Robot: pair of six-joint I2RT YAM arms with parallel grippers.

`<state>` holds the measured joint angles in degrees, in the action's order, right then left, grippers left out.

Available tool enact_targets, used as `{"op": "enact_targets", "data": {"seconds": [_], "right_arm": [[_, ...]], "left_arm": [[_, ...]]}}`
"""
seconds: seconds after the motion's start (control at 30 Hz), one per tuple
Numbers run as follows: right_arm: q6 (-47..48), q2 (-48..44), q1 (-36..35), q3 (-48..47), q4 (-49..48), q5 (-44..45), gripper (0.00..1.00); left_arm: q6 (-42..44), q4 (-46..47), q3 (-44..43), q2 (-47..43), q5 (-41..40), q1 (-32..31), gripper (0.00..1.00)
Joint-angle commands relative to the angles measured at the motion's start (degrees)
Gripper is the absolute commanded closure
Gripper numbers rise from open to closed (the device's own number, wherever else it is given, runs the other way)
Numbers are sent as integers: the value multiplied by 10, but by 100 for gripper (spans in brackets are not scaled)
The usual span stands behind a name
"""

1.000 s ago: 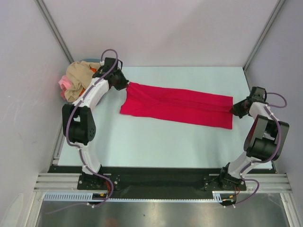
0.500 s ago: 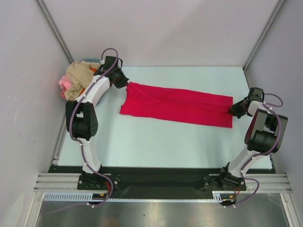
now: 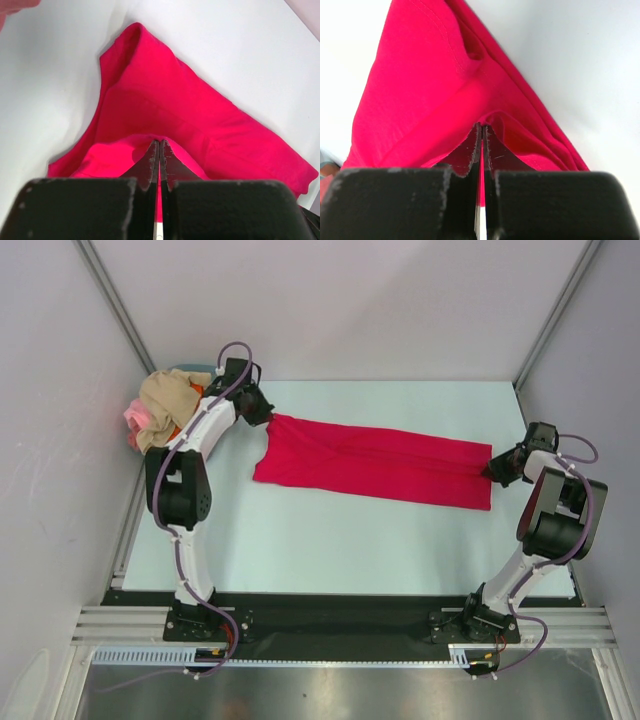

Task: Fold and stack the t-shirts
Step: Fold the tshirt

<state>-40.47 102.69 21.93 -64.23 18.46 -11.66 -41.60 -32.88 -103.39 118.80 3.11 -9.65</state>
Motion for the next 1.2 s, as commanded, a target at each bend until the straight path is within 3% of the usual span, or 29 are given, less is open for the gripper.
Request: {"op": "enact_targets", "data": {"seconds": [0.0, 1.17], "right_arm": [[0, 8, 5, -23, -14, 14, 100], [7, 68, 7, -54, -45, 32, 97]], "left_arm": [[-6, 5, -32, 5, 2, 5, 100], [0, 5, -94, 82, 18, 12, 100]]}}
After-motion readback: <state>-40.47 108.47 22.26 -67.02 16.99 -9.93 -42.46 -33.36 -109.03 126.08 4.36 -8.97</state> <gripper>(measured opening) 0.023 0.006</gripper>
